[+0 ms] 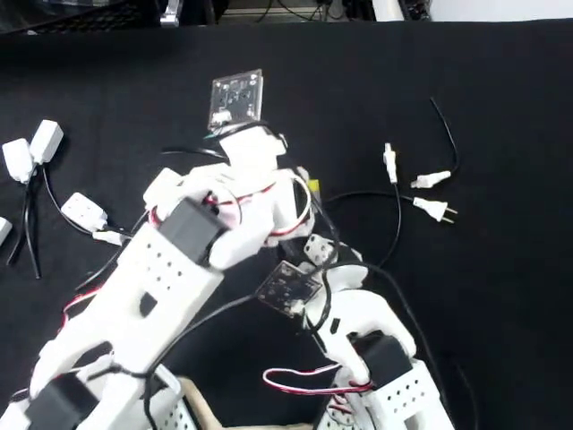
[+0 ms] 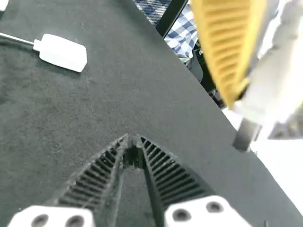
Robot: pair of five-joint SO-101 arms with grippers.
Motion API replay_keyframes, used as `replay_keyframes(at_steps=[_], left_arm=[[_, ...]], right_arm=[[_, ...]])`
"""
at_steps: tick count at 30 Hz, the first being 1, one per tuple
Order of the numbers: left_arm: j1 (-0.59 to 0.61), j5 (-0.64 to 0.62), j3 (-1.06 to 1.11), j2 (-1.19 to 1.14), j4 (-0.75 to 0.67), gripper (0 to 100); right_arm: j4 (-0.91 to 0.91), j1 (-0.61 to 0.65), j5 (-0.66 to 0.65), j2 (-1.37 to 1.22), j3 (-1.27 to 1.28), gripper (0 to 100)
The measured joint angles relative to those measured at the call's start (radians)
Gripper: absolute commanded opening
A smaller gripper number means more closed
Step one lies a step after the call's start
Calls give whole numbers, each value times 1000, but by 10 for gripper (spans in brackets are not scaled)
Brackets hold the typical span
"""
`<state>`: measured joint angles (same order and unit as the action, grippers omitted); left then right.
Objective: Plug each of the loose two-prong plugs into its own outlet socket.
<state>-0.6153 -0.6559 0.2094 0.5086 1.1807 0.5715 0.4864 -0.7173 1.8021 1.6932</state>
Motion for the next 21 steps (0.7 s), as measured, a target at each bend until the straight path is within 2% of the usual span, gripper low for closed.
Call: replay_keyframes(at_steps=[5,13,17,21], left_arm=[[-43,64,38,52,2,30],[-43,109,38,55,2,30],[-11,115,38,55,2,30],[18,187,48,55,2,30]], right_arm=[[-12,2,-18,0,0,11],[-12,-8,-20,0,0,11],[8,-8,-25,0,-2,11],[80,41,-98,0,-3,11]])
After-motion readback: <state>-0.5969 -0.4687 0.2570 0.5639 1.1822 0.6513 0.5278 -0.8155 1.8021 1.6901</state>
